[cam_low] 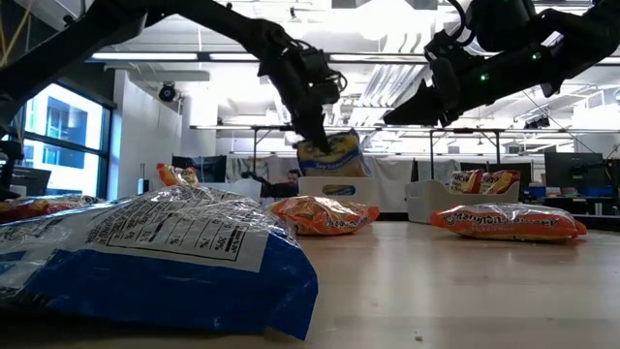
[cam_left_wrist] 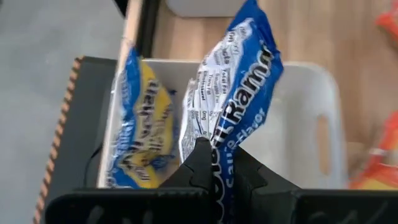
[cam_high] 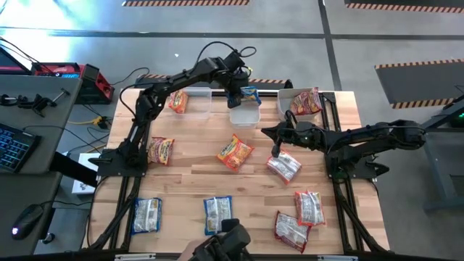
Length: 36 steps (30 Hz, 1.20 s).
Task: Sort Maruchan noodles
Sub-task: Put the top blue noodle pack into the white bin
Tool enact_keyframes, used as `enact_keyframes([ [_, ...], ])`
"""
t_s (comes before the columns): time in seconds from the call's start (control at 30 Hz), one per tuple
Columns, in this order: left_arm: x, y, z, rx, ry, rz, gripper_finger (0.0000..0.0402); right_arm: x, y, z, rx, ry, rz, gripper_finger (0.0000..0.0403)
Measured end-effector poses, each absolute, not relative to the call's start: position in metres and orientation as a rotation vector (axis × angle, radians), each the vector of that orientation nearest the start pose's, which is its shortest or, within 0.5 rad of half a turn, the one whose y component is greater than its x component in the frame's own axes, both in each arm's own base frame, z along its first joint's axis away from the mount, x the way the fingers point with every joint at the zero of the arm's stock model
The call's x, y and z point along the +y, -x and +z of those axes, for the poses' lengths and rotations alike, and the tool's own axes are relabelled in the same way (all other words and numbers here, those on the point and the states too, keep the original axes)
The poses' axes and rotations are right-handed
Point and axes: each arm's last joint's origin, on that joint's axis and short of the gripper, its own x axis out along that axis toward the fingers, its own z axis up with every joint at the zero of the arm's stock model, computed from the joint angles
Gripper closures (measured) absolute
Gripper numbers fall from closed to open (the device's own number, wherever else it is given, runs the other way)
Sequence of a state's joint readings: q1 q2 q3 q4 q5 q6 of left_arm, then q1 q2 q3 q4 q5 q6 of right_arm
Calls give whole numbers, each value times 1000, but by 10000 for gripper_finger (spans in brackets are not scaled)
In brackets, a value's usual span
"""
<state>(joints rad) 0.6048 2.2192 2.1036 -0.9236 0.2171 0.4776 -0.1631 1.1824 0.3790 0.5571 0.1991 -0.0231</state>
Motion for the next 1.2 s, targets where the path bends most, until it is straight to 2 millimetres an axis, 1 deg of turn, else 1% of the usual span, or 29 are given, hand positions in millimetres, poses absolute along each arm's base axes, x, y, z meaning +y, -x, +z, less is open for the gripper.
enact_keyframes([
  [0.3,272,-400,247,1049,-9,136,394,-42,-223,189,251,19,-353,400],
  [0.77,271,-397,245,1150,-81,227,394,-42,-223,189,250,11,-354,400],
  [0.97,271,-397,245,1151,-74,243,394,-42,-223,189,250,11,-354,400],
  [1.07,272,-399,241,1154,-76,240,384,-42,-223,189,250,11,-354,400],
  [1.2,274,-400,237,1152,-89,241,354,-42,-223,189,250,11,-354,400],
])
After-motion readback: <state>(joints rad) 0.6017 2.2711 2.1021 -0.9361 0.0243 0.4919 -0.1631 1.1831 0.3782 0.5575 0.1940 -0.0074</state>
